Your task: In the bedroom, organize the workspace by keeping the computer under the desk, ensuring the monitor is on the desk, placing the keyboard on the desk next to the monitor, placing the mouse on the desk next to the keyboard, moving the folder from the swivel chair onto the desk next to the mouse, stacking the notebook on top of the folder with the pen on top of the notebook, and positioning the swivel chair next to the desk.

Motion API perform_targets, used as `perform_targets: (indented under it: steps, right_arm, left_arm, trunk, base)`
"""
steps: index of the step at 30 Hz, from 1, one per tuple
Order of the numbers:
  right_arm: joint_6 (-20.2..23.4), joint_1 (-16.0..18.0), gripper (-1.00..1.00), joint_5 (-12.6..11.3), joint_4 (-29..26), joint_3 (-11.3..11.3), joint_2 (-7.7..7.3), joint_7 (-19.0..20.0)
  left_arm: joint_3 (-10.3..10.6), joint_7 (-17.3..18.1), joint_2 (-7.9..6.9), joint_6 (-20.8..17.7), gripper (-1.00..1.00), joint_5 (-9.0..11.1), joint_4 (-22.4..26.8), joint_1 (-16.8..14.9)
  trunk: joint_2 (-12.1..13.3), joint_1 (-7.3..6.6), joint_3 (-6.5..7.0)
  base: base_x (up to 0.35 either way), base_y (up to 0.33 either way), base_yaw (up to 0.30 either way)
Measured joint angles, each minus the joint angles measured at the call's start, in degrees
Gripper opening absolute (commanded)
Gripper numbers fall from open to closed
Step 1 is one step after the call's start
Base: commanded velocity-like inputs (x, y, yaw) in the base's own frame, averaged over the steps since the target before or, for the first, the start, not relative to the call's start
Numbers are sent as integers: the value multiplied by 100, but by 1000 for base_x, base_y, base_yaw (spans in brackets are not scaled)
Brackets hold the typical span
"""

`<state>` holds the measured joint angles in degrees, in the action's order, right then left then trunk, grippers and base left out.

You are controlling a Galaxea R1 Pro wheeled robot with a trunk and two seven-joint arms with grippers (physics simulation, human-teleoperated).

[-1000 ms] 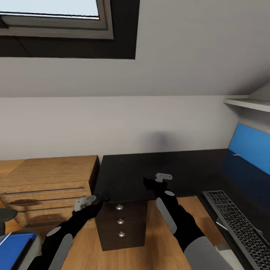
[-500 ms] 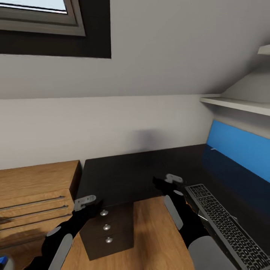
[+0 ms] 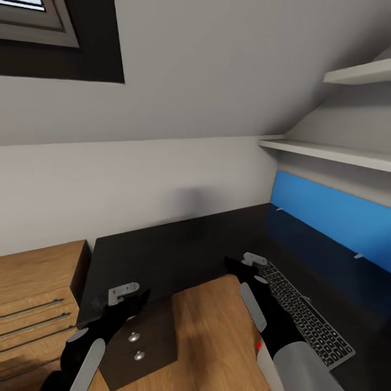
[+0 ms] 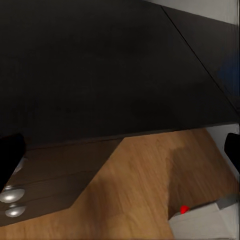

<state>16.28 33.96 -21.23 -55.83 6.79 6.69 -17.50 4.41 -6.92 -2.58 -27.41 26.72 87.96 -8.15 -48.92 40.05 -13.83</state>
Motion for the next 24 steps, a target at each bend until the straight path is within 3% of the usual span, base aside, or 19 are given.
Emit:
perform_targets:
  steps: [13,24]
  right_arm:
    - [0,0,100,-2,0,0,0,2]
    - [-75,1,100,10,5,2,10,0]
  left_arm:
    - [-4,0,0,3,100,6,0,0]
    - [-5,-7,-8,8,100,1,2,2]
  trunk:
    - [0,-1,0]
    - [-1,0,0]
  base:
    - [71,0,-292]
    - [152,0,-45]
